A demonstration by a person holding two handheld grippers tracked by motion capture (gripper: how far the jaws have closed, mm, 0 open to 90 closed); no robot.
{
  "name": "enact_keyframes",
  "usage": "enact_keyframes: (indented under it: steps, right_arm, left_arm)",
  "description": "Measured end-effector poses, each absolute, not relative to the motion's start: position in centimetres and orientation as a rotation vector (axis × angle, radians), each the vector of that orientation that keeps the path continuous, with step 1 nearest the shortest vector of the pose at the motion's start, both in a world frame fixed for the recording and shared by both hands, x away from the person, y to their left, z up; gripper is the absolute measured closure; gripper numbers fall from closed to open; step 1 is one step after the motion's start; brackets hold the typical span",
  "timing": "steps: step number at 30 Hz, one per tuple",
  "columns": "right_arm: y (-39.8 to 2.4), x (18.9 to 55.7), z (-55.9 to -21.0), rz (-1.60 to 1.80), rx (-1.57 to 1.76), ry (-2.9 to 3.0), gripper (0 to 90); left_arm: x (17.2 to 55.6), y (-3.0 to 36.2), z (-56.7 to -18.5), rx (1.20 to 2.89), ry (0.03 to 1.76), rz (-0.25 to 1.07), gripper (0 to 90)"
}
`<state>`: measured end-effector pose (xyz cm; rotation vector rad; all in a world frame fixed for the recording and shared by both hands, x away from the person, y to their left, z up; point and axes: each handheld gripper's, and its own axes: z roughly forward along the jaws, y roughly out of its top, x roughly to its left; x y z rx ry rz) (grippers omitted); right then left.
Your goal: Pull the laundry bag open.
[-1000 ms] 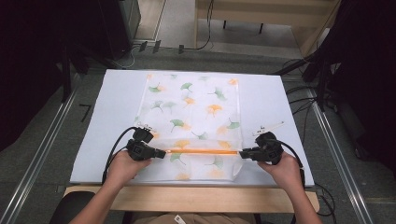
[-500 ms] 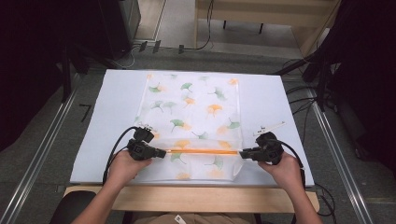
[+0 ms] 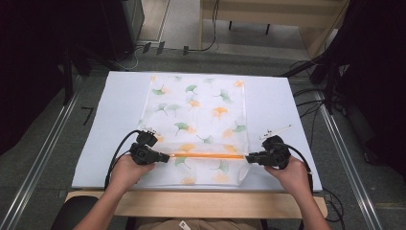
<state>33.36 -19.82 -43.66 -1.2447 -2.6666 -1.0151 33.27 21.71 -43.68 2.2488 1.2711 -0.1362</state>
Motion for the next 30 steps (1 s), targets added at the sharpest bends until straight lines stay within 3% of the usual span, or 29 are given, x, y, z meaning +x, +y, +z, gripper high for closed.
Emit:
enact_keyframes:
  steps: [9,30]
  right_arm:
    - [-19.8,33.4,-43.7,-1.007,-1.245,-2.674,84.8]
    - [-19.6,33.5,-43.9,-0.978,-1.233,-2.684,84.8]
  left_arm:
    - [32.5,23.5,-43.1,2.263,1.302,-0.067,90.0]
    - [32.8,24.4,-43.6,2.205,1.35,-0.133,90.0]
